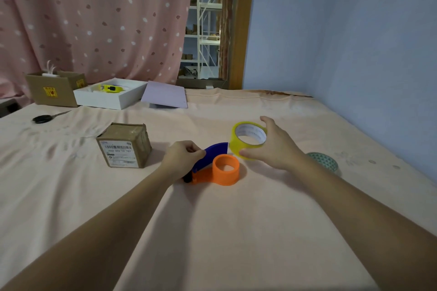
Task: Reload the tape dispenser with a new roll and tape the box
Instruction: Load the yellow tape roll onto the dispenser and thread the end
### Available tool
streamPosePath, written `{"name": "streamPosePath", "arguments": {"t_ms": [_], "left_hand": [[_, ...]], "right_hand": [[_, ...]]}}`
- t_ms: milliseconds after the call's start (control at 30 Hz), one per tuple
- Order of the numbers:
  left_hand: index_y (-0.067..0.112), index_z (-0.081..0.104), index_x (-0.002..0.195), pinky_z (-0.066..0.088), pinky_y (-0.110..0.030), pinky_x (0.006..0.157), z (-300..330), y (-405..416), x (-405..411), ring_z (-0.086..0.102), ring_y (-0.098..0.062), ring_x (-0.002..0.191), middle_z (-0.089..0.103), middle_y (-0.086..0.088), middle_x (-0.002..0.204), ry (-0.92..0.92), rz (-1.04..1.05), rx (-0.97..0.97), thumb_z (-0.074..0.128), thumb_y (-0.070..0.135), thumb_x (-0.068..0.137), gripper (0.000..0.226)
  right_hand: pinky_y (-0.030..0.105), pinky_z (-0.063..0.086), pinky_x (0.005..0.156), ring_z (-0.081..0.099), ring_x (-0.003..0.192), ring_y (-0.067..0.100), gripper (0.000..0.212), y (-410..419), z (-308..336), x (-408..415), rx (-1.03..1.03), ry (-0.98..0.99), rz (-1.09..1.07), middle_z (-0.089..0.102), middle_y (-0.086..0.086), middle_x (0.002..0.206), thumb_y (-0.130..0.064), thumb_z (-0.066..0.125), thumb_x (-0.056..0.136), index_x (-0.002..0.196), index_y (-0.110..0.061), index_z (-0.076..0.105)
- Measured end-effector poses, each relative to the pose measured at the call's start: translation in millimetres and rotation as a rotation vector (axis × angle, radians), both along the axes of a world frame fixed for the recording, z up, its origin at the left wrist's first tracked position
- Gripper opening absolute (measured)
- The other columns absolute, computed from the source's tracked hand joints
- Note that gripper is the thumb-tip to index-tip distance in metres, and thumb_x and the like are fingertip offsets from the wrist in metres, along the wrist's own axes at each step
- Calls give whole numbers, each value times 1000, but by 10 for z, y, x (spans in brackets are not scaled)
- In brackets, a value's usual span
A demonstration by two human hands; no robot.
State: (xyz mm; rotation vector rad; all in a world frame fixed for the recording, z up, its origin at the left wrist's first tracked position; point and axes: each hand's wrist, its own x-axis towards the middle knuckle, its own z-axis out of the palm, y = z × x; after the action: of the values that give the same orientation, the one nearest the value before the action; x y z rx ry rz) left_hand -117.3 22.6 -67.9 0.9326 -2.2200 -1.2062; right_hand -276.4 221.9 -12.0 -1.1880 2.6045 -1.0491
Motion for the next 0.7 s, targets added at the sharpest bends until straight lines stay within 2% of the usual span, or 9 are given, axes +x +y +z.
{"name": "streamPosePath", "arguments": {"t_ms": [100,233,433,567,700], "left_hand": [[19,72,72,59,-42,75,0,13,3,71,-27,72,74,-1,67,21,3,47,73,25,85,14],[17,72,71,57,-37,73,-10,33,2,67,-21,75,75,-3,76,43,10,103,74,23,86,16],[15,70,68,59,-46,80,-25,24,-1,66,-27,71,72,-6,66,63,-1,186,74,21,86,19],[3,71,78,51,-36,69,-40,30,-4,61,-23,69,71,-8,70,75,4,214,74,22,85,21],[11,66,71,45,-29,64,-51,32,-15,57,-20,65,67,-4,66,76,21,209,74,23,85,20]], "right_hand": [[33,41,96,41,138,23,122,-69,16,162,10,-9,41,37,3,157,-55,86,63,157,-22,15],[35,43,100,39,140,22,121,-142,-32,320,28,-26,71,34,2,158,-54,83,63,157,-21,14],[37,45,101,40,138,22,121,-185,-90,425,77,-21,77,36,3,156,-57,81,62,157,-20,15],[38,45,101,42,136,23,119,-216,-125,456,95,-17,69,38,4,153,-55,80,63,156,-19,15],[37,44,101,43,135,25,117,-244,-190,454,128,-4,63,40,7,152,-51,81,66,156,-19,15]]}}
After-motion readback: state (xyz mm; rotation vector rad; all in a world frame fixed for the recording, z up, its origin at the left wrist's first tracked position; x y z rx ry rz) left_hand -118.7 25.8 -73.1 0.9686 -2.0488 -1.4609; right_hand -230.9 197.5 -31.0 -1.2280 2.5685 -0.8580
